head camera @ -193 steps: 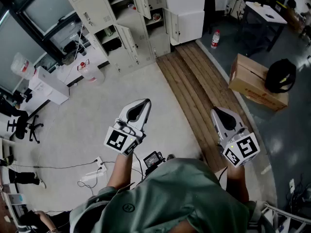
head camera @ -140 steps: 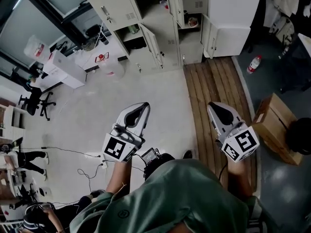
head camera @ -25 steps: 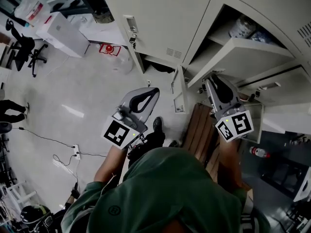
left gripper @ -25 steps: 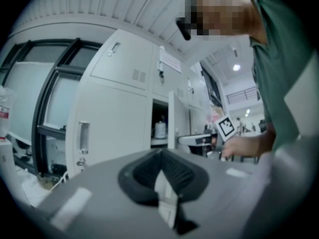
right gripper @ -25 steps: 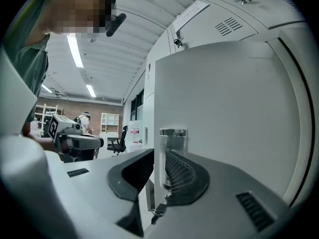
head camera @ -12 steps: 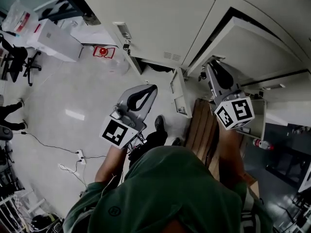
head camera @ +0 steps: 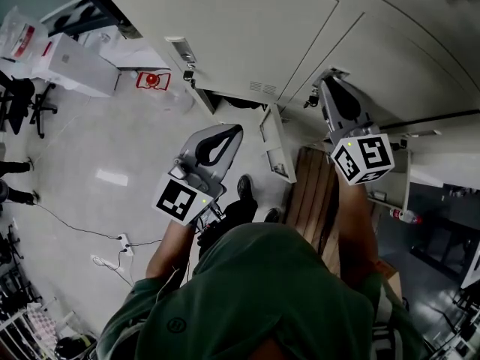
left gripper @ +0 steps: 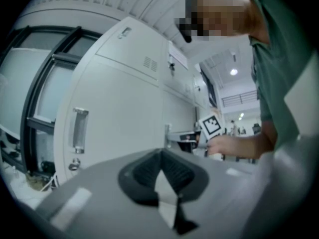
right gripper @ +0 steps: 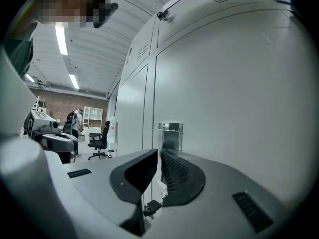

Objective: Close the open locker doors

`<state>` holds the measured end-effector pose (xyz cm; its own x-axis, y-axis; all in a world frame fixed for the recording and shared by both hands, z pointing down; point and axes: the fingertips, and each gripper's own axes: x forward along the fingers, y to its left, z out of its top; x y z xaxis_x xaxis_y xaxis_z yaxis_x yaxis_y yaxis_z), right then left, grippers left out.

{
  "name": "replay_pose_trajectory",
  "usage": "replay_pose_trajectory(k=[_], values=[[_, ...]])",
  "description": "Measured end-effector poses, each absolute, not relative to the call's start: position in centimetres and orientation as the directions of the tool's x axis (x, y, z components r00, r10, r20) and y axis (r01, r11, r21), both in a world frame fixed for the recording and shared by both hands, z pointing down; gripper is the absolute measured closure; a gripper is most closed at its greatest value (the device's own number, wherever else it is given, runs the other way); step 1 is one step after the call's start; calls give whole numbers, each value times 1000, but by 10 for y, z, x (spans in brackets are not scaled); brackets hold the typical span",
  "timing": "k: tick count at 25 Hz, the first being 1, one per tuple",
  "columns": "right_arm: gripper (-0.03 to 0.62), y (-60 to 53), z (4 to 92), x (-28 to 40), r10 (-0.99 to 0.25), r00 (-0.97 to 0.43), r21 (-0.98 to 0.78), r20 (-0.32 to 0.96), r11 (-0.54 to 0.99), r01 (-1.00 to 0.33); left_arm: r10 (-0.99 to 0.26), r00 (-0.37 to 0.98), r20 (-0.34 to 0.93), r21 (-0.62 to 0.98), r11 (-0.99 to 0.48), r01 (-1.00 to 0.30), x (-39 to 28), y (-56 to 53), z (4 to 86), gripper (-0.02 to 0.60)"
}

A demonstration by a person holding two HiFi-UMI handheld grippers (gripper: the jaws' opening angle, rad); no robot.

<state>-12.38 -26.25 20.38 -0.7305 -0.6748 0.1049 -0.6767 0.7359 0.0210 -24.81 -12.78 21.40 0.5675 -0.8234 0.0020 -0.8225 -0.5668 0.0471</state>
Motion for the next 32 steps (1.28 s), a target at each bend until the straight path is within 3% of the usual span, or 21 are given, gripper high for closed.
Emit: replay_pose_trajectory(k=[14,32], values=[[569,-241,201,-115,-653,-746,-1,127,752,-659,-833,554,0,-15,-554,-832,-232,-117,204,581],[569,-130,209,-59,-542,-833,2,108,838,-545,-910,413,-40,-46,-411,-910,-200,-26,197,581]])
